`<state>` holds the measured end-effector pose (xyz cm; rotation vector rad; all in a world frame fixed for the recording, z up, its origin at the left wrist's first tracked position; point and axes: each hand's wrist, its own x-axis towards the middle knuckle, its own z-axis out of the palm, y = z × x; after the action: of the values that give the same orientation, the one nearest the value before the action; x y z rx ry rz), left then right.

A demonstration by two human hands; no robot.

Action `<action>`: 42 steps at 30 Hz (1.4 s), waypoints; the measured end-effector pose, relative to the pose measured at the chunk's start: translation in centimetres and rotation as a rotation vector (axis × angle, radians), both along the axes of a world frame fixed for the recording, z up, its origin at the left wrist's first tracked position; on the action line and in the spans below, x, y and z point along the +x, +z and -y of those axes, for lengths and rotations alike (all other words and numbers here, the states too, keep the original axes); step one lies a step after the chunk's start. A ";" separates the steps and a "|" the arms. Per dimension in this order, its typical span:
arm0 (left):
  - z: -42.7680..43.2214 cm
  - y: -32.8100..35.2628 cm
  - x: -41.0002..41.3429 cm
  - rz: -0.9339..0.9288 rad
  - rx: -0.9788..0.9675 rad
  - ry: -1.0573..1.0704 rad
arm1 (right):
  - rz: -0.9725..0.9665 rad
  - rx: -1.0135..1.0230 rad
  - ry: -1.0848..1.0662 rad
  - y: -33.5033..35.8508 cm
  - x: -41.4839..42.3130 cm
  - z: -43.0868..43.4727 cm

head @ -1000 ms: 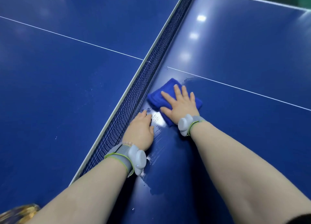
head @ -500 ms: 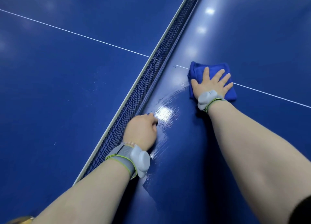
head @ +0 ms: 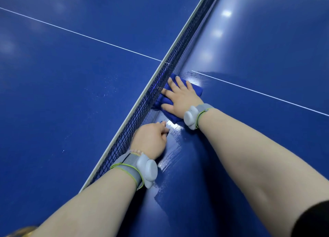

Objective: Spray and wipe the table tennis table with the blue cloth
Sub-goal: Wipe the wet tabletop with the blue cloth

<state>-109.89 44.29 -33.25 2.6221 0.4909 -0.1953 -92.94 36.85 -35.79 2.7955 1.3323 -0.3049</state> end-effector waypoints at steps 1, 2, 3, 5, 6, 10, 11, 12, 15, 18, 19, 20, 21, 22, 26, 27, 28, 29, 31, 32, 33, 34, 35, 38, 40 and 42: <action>0.0 0.0 0.0 0.000 -0.002 -0.003 | -0.003 0.001 -0.001 0.0 0.4 0.6; 0.0 0.0 -0.1 -0.004 -0.002 -0.014 | -0.003 0.005 -0.033 0.1 0.9 1.2; 0.0 0.0 -0.2 -0.012 -0.007 -0.024 | -0.005 0.011 -0.103 0.0 1.6 2.0; 0.0 -0.1 -0.3 -0.032 -0.020 -0.042 | -0.001 0.014 -0.330 0.0 3.3 4.2; 0.0 -0.1 -0.4 -0.043 -0.020 -0.055 | 0.000 0.008 -0.466 -0.1 4.1 5.7; 0.2 0.0 -0.3 -0.104 0.025 -0.095 | -0.037 0.008 -0.897 -0.1 5.2 10.4; 0.2 0.0 -0.1 -0.120 0.039 -0.091 | -0.036 0.007 -0.917 -0.2 5.1 10.3; 0.3 0.0 -0.2 -0.139 0.055 -0.087 | -0.031 0.001 -0.904 -0.3 4.4 10.0; 0.5 0.2 -0.6 -0.161 0.126 -0.080 | 0.011 -0.010 -0.745 -0.5 1.8 8.1; 1.1 0.9 -1.7 -0.155 0.184 -0.044 | 0.015 -0.016 -0.490 -0.4 -2.1 5.7; 1.2 1.2 -2.2 -0.157 0.195 -0.032 | 0.007 -0.023 -0.393 -0.3 -3.8 4.8; 1.3 1.4 -2.7 -0.158 0.208 -0.022 | 0.002 -0.028 -0.295 -0.2 -5.6 3.9; 1.4 1.8 -3.2 -0.157 0.224 -0.012 | -0.001 -0.033 -0.201 0.0 -7.2 3.2; 1.5 2.0 -3.8 -0.157 0.242 -0.004 | -0.001 -0.040 -0.112 0.1 -8.8 2.8; 1.9 2.4 -6.5 -0.178 0.277 0.017 | -0.015 -0.041 0.069 0.3 -11.9 3.5; 2.0 2.3 -7.0 -0.187 0.267 0.026 | -0.018 -0.040 0.070 0.4 -11.8 4.0; 2.0 2.2 -7.6 -0.196 0.254 0.038 | -0.018 -0.047 0.050 0.5 -11.5 4.6; 1.9 2.0 -8.2 -0.206 0.245 0.050 | -0.016 -0.053 -0.002 0.4 -11.1 5.3; 1.9 1.8 -9.4 -0.216 0.234 0.056 | -0.012 -0.033 -0.203 0.3 -10.0 7.3; 2.0 1.8 -10.1 -0.221 0.237 0.055 | -0.005 -0.018 -0.330 0.2 -9.4 8.5; 2.0 1.7 -10.8 -0.219 0.243 0.052 | -0.001 -0.007 -0.458 0.1 -9.0 9.8; 2.0 1.7 -11.4 -0.214 0.252 0.050 | -0.009 -0.003 -0.575 0.0 -8.7 10.9; 2.1 1.6 -12.2 -0.204 0.262 0.046 | -0.026 -0.003 -0.670 0.0 -8.7 11.7; 2.4 1.4 -13.7 -0.193 0.284 0.055 | -0.035 -0.024 -0.791 0.1 -9.2 11.8; 2.5 1.3 -14.8 -0.204 0.296 0.041 | -0.037 -0.027 -0.779 0.1 -10.3 10.8; 2.5 1.4 -15.8 -0.207 0.304 0.021 | -0.023 -0.039 -0.711 0.2 -11.8 9.8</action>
<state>-125.68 41.82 -31.88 2.9059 0.6641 -0.4176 -104.71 27.08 -35.62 3.1236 0.2751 -0.3640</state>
